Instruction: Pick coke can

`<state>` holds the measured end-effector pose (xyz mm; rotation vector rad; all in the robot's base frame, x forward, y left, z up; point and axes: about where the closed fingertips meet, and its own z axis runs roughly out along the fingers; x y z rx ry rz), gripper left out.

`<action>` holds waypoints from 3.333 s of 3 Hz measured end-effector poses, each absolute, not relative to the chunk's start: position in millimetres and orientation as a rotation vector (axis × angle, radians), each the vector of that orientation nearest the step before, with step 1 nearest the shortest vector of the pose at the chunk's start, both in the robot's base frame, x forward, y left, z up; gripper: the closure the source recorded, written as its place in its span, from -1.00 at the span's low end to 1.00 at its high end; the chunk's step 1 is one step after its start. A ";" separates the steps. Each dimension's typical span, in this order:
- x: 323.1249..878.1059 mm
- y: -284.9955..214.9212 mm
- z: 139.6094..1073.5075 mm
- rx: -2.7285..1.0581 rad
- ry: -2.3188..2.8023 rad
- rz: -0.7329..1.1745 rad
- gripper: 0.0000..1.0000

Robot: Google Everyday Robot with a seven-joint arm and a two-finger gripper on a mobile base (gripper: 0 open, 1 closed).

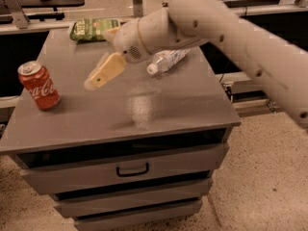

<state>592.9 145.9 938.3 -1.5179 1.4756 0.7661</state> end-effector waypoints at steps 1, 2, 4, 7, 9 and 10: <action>589.4 193.0 933.2 -1.493 1.380 0.928 -1.00; 583.4 232.6 925.9 -1.490 1.307 1.010 -1.00; 572.2 279.9 906.6 -1.501 1.186 1.063 -1.00; 557.1 302.7 891.2 -1.542 1.166 1.045 0.30; 597.2 230.4 936.8 -1.369 1.165 1.035 1.00; 600.5 223.8 940.4 -1.358 1.166 1.026 1.00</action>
Offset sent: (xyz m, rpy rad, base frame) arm -0.0136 0.1308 -0.0210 0.2620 0.0691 0.2134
